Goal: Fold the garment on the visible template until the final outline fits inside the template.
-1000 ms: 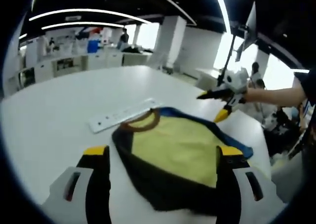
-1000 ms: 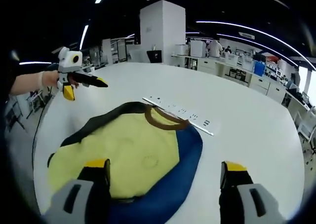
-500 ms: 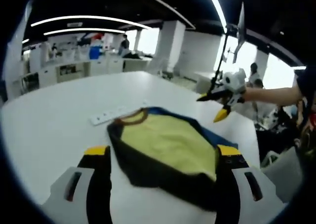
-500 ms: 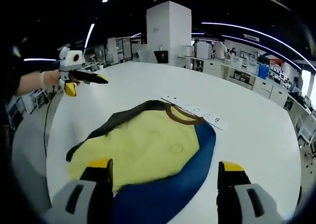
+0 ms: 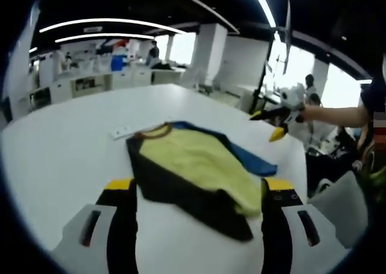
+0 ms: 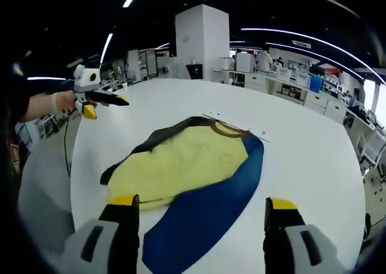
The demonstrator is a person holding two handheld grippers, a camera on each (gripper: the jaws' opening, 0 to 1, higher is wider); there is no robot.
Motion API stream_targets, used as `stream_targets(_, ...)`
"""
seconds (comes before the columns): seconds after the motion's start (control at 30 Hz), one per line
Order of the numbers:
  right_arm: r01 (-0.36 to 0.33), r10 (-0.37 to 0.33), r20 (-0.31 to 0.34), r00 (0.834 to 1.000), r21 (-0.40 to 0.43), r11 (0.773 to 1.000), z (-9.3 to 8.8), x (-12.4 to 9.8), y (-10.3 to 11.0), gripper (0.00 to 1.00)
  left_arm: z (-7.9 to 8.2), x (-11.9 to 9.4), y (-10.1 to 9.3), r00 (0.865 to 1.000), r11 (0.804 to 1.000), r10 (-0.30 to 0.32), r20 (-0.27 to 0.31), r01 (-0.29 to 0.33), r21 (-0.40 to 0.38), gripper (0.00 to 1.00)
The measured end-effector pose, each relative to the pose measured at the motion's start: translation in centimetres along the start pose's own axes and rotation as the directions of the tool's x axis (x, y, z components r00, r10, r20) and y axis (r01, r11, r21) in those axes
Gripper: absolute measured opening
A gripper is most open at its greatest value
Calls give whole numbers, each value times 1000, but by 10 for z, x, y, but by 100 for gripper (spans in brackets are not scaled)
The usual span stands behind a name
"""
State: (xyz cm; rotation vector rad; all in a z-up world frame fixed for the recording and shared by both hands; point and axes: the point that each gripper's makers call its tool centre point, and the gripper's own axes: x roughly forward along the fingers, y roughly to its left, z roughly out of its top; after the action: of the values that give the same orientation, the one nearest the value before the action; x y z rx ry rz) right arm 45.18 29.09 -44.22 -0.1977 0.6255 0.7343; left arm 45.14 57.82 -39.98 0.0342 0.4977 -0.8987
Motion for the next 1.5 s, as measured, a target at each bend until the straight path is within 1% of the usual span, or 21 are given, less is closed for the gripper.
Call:
stream_targets(0.03, 5, -5, -5, 1000, 8, 1000, -4, -3, 0, 85, -1, -3, -4, 1000, 1000, 2, 1, -2, -1, 81)
stream_targets(0.1, 12, -12, -6, 1000, 18, 1000, -11, -9, -1, 85, 0, -4, 3, 1000, 1000, 2, 9, -2, -14, 80)
stream_targets(0.17, 26, -26, -5, 1000, 31, 999, -18, -15, -1, 84, -4, -7, 1, 1000, 1000, 2, 9, -2, -16, 80)
stream_targets(0.27, 31, -31, -6, 999, 50, 998, -27, -21, 3, 84, -12, -13, -3, 1000, 1000, 6, 5, -6, -26, 80)
stream_targets(0.33, 37, -37, -13, 999, 55, 998, -34, -21, 0, 83, -17, -15, -8, 1000, 1000, 7, 4, -7, -31, 79)
stream_targets(0.43, 43, -42, -21, 999, 64, 997, -41, -24, 7, 81, -26, -17, -10, 1000, 999, 10, -9, -11, -36, 79)
stream_targets(0.5, 47, -45, -30, 999, 72, 996, -47, -25, 10, 75, -31, -19, -11, 1000, 999, 10, -11, -11, -46, 78)
stream_targets(0.57, 45, -42, -36, 998, 82, 996, -52, -25, 12, 67, -32, -20, -20, 1000, 999, 11, -12, -12, -50, 78)
stream_targets(0.6, 44, -41, -42, 998, 88, 995, -56, -26, 13, 64, -33, -20, -22, 1000, 999, 11, -12, -11, -52, 78)
stream_targets(0.67, 45, -40, -46, 998, 99, 994, -61, -26, 15, 63, -36, -22, -20, 1000, 998, 11, -13, -12, -60, 78)
stream_targets(0.8, 39, -33, -58, 998, 118, 992, -71, -27, 20, 58, -36, -25, -20, 1000, 998, 20, -6, -20, -63, 78)
stream_targets(0.87, 36, -28, -64, 998, 126, 991, -75, -26, 22, 59, -37, -26, -19, 1000, 997, 24, -8, -24, -67, 78)
stream_targets(0.93, 36, -27, -71, 997, 128, 991, -80, -27, 25, 57, -39, -27, -20, 1000, 997, 27, -9, -28, -69, 77)
stream_targets(1.0, 37, -26, -86, 996, 126, 991, -85, -27, 27, 53, -41, -29, -20, 1000, 997, 27, -7, -28, -76, 77)
stream_targets(1.07, 38, -27, -87, 996, 122, 992, -88, -29, 32, 45, -45, -30, -19, 1000, 996, 27, -10, -28, -83, 77)
stream_targets(1.17, 40, -26, -100, 995, 133, 990, -96, -27, 32, 41, -48, -32, -21, 1000, 995, 24, -13, -25, -92, 77)
stream_targets(1.27, 44, -29, -119, 992, 125, 991, -103, -28, 37, 33, -53, -32, -21, 1000, 995, 23, -18, -24, -97, 77)
stream_targets(1.3, 46, -31, -120, 992, 125, 991, -104, -28, 38, 31, -53, -33, -21, 1000, 995, 23, -17, -24, -101, 77)
stream_targets(1.4, 45, -26, -122, 992, 156, 987, -109, -26, 39, 30, -54, -32, -24, 1000, 994, 21, -13, -22, -108, 76)
stream_targets(1.43, 47, -26, -131, 991, 163, 986, -112, -25, 40, 29, -56, -33, -25, 1000, 994, 21, -12, -22, -111, 75)
stream_targets(1.5, 54, -32, -138, 990, 155, 986, -115, -24, 42, 26, -59, -33, -25, 1000, 992, 20, -5, -21, -122, 75)
